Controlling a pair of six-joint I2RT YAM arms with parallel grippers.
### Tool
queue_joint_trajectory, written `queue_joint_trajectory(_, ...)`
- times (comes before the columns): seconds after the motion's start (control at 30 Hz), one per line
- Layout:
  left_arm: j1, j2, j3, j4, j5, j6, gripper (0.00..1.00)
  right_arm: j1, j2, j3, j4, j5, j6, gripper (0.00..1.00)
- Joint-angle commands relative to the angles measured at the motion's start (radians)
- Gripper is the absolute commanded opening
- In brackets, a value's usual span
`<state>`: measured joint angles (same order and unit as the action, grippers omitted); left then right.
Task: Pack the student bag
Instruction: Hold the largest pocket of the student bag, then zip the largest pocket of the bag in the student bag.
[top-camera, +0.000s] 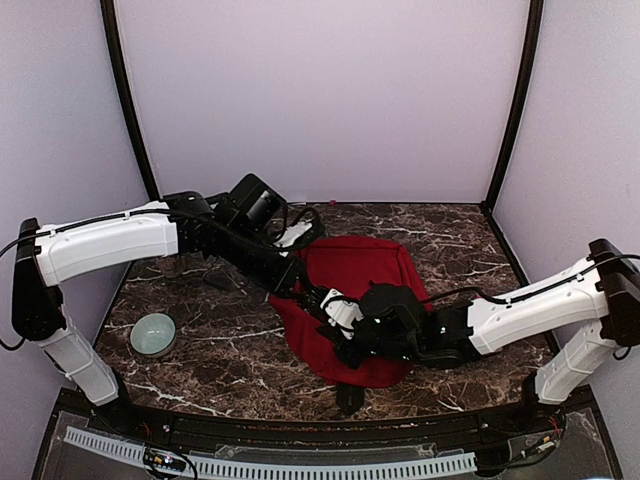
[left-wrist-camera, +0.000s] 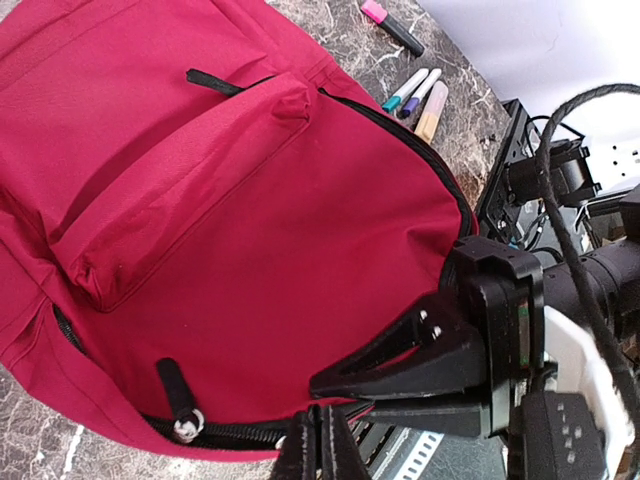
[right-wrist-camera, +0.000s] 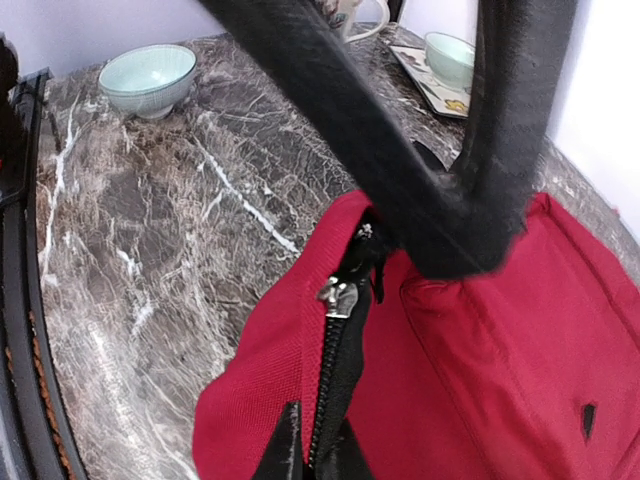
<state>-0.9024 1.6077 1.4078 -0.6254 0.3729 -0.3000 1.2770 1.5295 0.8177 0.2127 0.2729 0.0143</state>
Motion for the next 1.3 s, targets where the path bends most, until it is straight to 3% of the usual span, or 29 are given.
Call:
queue_joint_trajectory(0.0, 0.026, -0.058, -0.008, 0.013, 0.022, -0.001, 0.0, 0.017, -0.055, -0.036, 0.073, 0.02, -0.014, 0.0)
queue_joint_trajectory(0.27, 0.128, -0.03, -0.077, -0.042, -0.042, 0.011, 0.0, 0.053, -0.15, -0.118, 0.007, -0.125, 0.004, 0.0)
queue_joint_trajectory(0.5, 0.179, 0.018, -0.176, 0.085, -0.02, 0.04, 0.0, 0.087, -0.154, -0.152, -0.028, -0.167, 0.062, 0.0)
queue_joint_trajectory(0.93, 0.221, 0.169, -0.041, 0.059, -0.105, 0.06, 0.0, 0.108, -0.111, -0.142, -0.022, -0.129, 0.119, 0.0)
queue_joint_trajectory(1.0, 0.222, 0.161, -0.042, 0.058, -0.091, 0.066, 0.0, 0.108, -0.109, -0.127, -0.053, -0.077, 0.146, 0.11)
queue_joint_trajectory(1.1, 0.222, 0.116, -0.073, 0.094, -0.047, 0.069, 0.02, 0.109, -0.132, -0.111, -0.069, 0.009, 0.181, 0.44)
queue_joint_trajectory(1.17, 0.221, 0.081, -0.108, 0.133, -0.012, 0.065, 0.13, 0.108, -0.165, -0.107, -0.059, 0.078, 0.173, 0.6)
queue_joint_trajectory(1.27, 0.222, 0.04, -0.127, 0.153, 0.01, 0.059, 0.35, 0.099, -0.228, -0.093, -0.05, 0.155, 0.133, 0.68)
